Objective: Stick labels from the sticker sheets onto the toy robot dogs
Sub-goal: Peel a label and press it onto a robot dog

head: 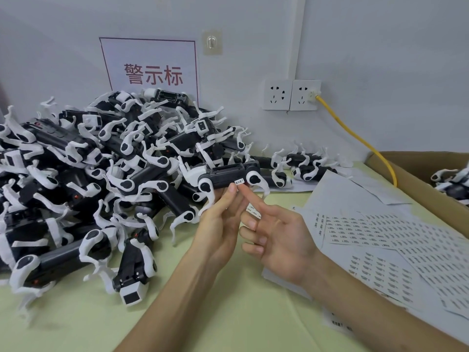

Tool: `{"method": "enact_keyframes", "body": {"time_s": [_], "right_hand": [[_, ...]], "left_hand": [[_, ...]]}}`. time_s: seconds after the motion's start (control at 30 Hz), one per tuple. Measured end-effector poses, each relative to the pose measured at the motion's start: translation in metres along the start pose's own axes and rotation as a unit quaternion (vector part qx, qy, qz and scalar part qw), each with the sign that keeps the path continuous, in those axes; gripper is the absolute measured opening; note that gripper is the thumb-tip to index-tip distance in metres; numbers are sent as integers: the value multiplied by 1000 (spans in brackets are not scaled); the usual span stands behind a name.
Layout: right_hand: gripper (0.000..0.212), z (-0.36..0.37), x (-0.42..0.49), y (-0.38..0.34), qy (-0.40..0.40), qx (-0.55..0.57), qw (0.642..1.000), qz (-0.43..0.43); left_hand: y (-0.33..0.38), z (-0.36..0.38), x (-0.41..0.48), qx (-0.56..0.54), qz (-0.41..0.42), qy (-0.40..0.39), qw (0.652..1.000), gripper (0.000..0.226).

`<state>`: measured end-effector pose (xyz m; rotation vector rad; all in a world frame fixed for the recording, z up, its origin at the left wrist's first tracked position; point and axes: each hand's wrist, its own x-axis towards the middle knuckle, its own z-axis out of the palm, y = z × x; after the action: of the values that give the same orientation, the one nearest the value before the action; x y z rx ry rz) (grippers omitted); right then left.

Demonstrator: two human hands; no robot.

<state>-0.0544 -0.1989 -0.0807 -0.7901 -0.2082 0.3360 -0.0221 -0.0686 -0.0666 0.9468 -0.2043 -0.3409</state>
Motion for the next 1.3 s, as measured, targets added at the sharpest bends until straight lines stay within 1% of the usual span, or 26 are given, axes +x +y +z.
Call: {"method": "enact_keyframes", "body": {"time_s": [0.13,0.23,0.33,0.37,0.4,0.47,0.53,0.63,0.77,0.83,0.97,1.1,1.3], "right_hand": [[45,1,0,2,-4,11,1000,-2],[46,1,-1,4,-8,28,1000,-6],[47,1,-1,6,-13,38,999,-7],[47,2,-1,7,-15,39,999,-7],[47,2,-1,8,-17,42,999,-6],[48,2,-1,9,-19,52,998,-2],[49,2,-1,9,-22,58,998,0],[47,3,-1,10,-21,53,998,-1],[46,3,-2,10,-21,48,999,0],[46,3,-2,10,-23,48,999,0],[46,3,-2,10,-23,44,999,-6],[48,2,-1,10,-19,46,999,-10],[46,0,0,11,-25,45,999,-9]], "left_hand": [[0,-1,2,1,-13,16,1000,40],[-3,-5,6,-16,-47,15,999,21],[-2,-4,5,-9,-30,17,999,22],[-1,-3,4,-11,-25,8,1000,17],[-1,-2,3,-16,-17,0,1000,18],[-2,-3,3,-23,-6,-3,1000,30],[-3,-4,3,-26,-5,2,1000,33],[-4,-3,3,-30,-3,3,1000,33],[-4,-1,3,-34,16,16,999,23],[-3,0,2,-19,24,24,999,24],[0,2,-1,-7,12,27,1000,22],[-2,3,0,19,-17,37,999,29],[2,5,-4,26,-8,21,999,30]]}}
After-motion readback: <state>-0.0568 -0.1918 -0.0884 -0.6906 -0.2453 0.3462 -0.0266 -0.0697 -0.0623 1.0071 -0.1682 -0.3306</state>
